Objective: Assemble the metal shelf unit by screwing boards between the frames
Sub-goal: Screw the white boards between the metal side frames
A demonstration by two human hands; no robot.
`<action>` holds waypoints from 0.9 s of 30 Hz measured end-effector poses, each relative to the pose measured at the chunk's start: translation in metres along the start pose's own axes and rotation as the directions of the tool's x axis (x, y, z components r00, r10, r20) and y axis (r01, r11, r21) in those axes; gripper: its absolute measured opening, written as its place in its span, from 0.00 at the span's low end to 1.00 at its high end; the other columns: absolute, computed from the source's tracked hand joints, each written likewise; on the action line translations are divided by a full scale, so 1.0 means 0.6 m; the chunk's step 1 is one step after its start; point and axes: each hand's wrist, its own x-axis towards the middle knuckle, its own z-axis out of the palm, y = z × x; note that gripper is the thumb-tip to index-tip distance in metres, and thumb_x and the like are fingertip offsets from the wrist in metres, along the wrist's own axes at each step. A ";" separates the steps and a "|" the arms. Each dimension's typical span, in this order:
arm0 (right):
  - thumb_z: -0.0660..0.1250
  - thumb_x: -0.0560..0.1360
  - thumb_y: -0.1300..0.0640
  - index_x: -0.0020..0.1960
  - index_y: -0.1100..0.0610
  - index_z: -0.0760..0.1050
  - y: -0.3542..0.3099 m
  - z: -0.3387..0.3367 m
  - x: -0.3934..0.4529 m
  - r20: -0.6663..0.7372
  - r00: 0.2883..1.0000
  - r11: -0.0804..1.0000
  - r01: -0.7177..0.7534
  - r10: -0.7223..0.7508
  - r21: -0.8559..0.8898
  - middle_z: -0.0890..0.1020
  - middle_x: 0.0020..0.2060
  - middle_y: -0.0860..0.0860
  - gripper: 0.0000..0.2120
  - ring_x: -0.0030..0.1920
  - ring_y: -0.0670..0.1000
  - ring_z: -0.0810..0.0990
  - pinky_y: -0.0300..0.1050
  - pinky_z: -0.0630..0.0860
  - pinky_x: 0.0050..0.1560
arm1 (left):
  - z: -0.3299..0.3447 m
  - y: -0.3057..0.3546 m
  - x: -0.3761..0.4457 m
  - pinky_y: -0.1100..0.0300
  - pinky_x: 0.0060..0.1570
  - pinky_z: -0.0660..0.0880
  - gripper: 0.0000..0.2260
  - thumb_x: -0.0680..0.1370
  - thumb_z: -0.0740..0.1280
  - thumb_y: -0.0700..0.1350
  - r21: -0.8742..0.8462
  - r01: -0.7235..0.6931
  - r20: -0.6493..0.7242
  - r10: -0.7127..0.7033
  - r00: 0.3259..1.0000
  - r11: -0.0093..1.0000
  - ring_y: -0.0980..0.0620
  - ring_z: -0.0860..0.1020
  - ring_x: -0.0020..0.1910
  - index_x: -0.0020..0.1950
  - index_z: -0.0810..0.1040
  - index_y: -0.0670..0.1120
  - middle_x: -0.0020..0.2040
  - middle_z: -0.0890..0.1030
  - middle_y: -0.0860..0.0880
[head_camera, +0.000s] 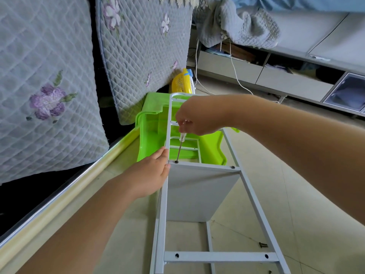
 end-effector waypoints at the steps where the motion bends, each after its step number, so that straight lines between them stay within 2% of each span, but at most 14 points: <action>1: 0.55 0.80 0.53 0.49 0.65 0.75 -0.001 -0.001 0.003 0.002 1.000 1.000 -0.021 0.021 -0.007 0.77 0.40 0.56 0.17 0.41 0.53 0.68 0.38 0.60 0.37 | 0.000 0.000 0.001 0.59 0.70 0.57 0.23 0.83 0.45 0.48 -0.001 -0.001 0.003 0.001 1.000 1.000 0.54 0.52 0.75 0.77 0.44 0.47 0.77 0.42 0.54; 3: 0.53 0.81 0.53 0.41 0.63 0.71 -0.001 0.000 0.012 0.020 0.997 0.996 -0.080 0.081 -0.040 0.68 0.31 0.51 0.17 0.38 0.53 0.67 0.41 0.62 0.38 | 0.000 -0.002 0.001 0.58 0.71 0.57 0.23 0.83 0.45 0.48 -0.002 -0.005 0.010 0.005 1.000 1.000 0.54 0.52 0.75 0.77 0.44 0.47 0.77 0.42 0.54; 5: 0.52 0.81 0.57 0.41 0.62 0.69 -0.002 0.005 0.019 0.019 0.991 0.990 -0.128 0.130 -0.063 0.63 0.29 0.50 0.14 0.32 0.52 0.66 0.41 0.61 0.30 | 0.001 -0.002 0.001 0.57 0.71 0.57 0.23 0.83 0.46 0.48 0.001 -0.009 0.015 0.009 1.000 1.000 0.53 0.53 0.75 0.77 0.44 0.47 0.77 0.42 0.54; 7: 0.51 0.81 0.58 0.40 0.61 0.68 -0.003 0.010 0.020 0.007 0.989 0.989 -0.147 0.147 -0.015 0.63 0.30 0.50 0.14 0.36 0.53 0.67 0.40 0.62 0.31 | 0.000 -0.002 0.001 0.56 0.71 0.57 0.23 0.83 0.46 0.48 0.009 -0.010 0.018 0.010 1.000 1.000 0.52 0.53 0.75 0.77 0.44 0.47 0.77 0.42 0.54; 9: 0.49 0.82 0.55 0.47 0.60 0.68 -0.008 0.010 0.014 0.015 0.993 0.992 -0.116 0.116 0.049 0.65 0.33 0.51 0.12 0.42 0.52 0.67 0.40 0.62 0.39 | 0.001 -0.001 0.001 0.56 0.71 0.57 0.23 0.83 0.46 0.48 0.010 0.003 0.020 -0.003 1.000 1.000 0.52 0.54 0.75 0.77 0.44 0.47 0.77 0.42 0.53; 10: 0.49 0.82 0.55 0.50 0.60 0.68 -0.010 0.008 0.011 0.013 0.995 0.993 -0.098 0.097 0.071 0.67 0.36 0.52 0.12 0.43 0.52 0.67 0.38 0.62 0.39 | 0.000 -0.001 0.001 0.56 0.71 0.57 0.23 0.83 0.46 0.48 0.015 0.006 0.016 -0.006 1.000 1.000 0.52 0.54 0.75 0.77 0.44 0.47 0.77 0.42 0.53; 13: 0.51 0.80 0.60 0.47 0.60 0.69 -0.007 0.005 0.004 0.018 0.998 0.994 -0.055 0.054 0.090 0.67 0.39 0.54 0.09 0.38 0.52 0.66 0.34 0.59 0.27 | 0.000 -0.001 0.001 0.57 0.71 0.58 0.23 0.83 0.46 0.48 0.021 0.007 0.005 -0.007 1.000 1.000 0.53 0.53 0.75 0.77 0.45 0.47 0.77 0.42 0.54; 15: 0.53 0.79 0.62 0.55 0.61 0.69 -0.001 0.005 -0.002 0.011 0.998 0.995 -0.060 0.059 0.075 0.69 0.42 0.54 0.09 0.41 0.52 0.67 0.33 0.59 0.27 | -0.001 -0.002 0.001 0.57 0.71 0.57 0.23 0.83 0.46 0.48 0.017 0.001 0.005 -0.001 1.000 1.000 0.53 0.52 0.75 0.77 0.45 0.47 0.77 0.42 0.54; 17: 0.54 0.79 0.63 0.60 0.61 0.70 0.006 0.002 -0.009 -0.008 0.999 0.998 -0.052 0.052 0.034 0.74 0.49 0.56 0.12 0.46 0.53 0.71 0.42 0.60 0.30 | 0.000 -0.003 0.001 0.58 0.71 0.57 0.23 0.83 0.45 0.48 0.017 -0.005 0.002 0.005 1.000 1.000 0.54 0.52 0.75 0.77 0.45 0.47 0.77 0.42 0.54; 19: 0.56 0.79 0.61 0.61 0.60 0.72 0.014 -0.001 -0.013 -0.025 1.000 1.000 -0.016 0.015 -0.013 0.77 0.55 0.55 0.13 0.52 0.53 0.74 0.38 0.57 0.34 | 0.001 -0.004 0.002 0.59 0.71 0.57 0.23 0.83 0.45 0.48 0.016 -0.008 -0.002 0.008 1.000 1.000 0.54 0.52 0.75 0.77 0.45 0.48 0.77 0.42 0.54; 21: 0.58 0.79 0.57 0.61 0.58 0.74 0.019 -0.005 -0.017 -0.007 1.000 0.999 0.010 -0.010 -0.031 0.78 0.55 0.53 0.13 0.49 0.49 0.73 0.36 0.57 0.35 | 0.003 -0.005 0.004 0.59 0.71 0.56 0.23 0.83 0.45 0.48 0.016 -0.012 -0.005 0.013 1.000 1.000 0.55 0.51 0.75 0.77 0.44 0.48 0.77 0.43 0.54; 24: 0.58 0.79 0.54 0.59 0.58 0.75 0.024 -0.006 -0.016 0.017 1.000 1.000 0.011 -0.011 -0.020 0.78 0.51 0.52 0.13 0.45 0.46 0.68 0.41 0.60 0.31 | 0.004 -0.007 0.005 0.57 0.72 0.56 0.23 0.83 0.46 0.48 0.012 -0.007 -0.002 0.007 1.000 1.000 0.55 0.51 0.75 0.77 0.44 0.48 0.77 0.42 0.54; 27: 0.55 0.80 0.52 0.53 0.61 0.76 0.027 -0.001 -0.010 0.012 1.000 1.000 -0.023 0.023 -0.020 0.71 0.34 0.49 0.15 0.42 0.49 0.67 0.34 0.59 0.28 | 0.005 -0.009 0.006 0.56 0.72 0.56 0.23 0.83 0.46 0.48 0.001 -0.003 -0.004 0.003 1.000 1.000 0.55 0.51 0.75 0.77 0.44 0.48 0.77 0.42 0.55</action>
